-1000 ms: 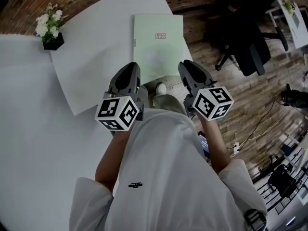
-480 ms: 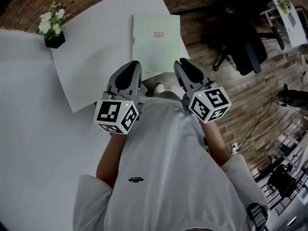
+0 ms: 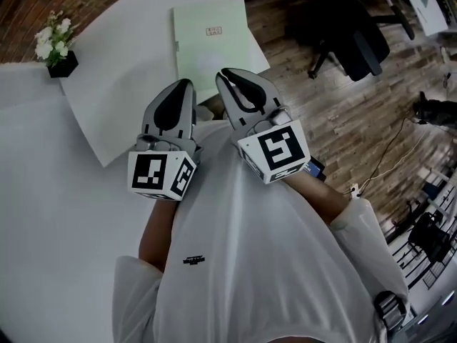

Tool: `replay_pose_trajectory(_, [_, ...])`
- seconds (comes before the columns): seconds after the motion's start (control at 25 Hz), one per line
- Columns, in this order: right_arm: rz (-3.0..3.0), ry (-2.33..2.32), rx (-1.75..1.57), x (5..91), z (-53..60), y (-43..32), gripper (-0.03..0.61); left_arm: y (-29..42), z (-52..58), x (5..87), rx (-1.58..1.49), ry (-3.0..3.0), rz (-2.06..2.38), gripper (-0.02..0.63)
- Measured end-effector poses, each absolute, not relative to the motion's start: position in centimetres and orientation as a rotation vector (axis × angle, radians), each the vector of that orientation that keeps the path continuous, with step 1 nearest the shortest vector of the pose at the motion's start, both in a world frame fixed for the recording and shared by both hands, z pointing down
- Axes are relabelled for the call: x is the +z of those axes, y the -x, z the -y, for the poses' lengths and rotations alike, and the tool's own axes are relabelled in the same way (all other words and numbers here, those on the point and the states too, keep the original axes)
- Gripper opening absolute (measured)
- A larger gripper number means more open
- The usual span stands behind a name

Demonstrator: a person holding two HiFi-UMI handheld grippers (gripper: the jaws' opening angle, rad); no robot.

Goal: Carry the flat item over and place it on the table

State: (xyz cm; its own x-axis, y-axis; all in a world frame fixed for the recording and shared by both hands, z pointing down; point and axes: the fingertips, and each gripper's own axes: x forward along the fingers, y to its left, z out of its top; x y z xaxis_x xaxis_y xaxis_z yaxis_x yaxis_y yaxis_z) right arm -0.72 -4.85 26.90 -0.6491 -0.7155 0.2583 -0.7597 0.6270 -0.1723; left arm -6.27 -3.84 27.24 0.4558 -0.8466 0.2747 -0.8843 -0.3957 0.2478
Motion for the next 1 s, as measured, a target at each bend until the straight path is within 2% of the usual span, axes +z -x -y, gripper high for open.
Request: replay_pose_trajectory(1.0, [2.739,-1.253,0.387,25.9,3.1,0.0,0.044,3.0,2.5,28.3,0.131,-2.321,1.379,0.029])
